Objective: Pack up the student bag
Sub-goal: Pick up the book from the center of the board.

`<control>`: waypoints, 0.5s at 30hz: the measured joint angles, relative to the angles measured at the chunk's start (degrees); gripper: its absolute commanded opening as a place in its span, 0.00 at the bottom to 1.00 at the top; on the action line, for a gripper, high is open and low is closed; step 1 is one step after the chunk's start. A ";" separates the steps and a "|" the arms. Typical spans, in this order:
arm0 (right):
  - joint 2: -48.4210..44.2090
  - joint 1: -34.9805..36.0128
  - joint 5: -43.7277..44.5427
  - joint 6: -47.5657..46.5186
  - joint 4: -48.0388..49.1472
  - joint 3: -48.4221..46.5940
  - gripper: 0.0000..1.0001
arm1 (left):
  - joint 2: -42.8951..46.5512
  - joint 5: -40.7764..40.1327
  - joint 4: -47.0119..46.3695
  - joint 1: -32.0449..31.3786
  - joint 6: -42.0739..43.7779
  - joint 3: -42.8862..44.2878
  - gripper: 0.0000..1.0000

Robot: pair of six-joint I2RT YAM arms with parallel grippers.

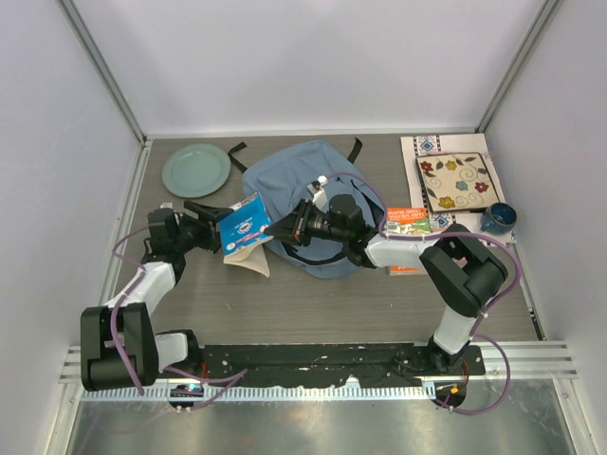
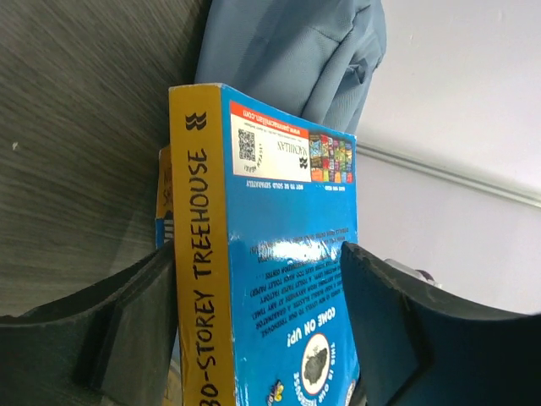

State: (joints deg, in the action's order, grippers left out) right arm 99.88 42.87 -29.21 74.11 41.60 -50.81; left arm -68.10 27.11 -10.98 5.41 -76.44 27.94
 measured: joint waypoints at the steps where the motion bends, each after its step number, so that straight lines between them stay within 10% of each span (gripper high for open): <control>1: 0.00 -0.02 -0.02 0.00 0.13 0.15 0.01 | -0.92 0.13 -0.92 -0.22 -0.04 0.00 0.65; 10: 0.00 -0.72 0.02 0.02 1.09 1.33 0.01 | -6.86 1.18 -7.26 -1.62 -0.28 0.00 0.08; 15: 0.00 -0.90 -0.26 0.04 1.22 1.33 0.18 | -6.14 1.22 -7.32 -1.66 0.81 0.04 0.00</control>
State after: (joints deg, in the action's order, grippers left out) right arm 99.88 41.98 -29.47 74.15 42.83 -49.47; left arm -74.24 28.34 -18.31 3.75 -75.64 27.99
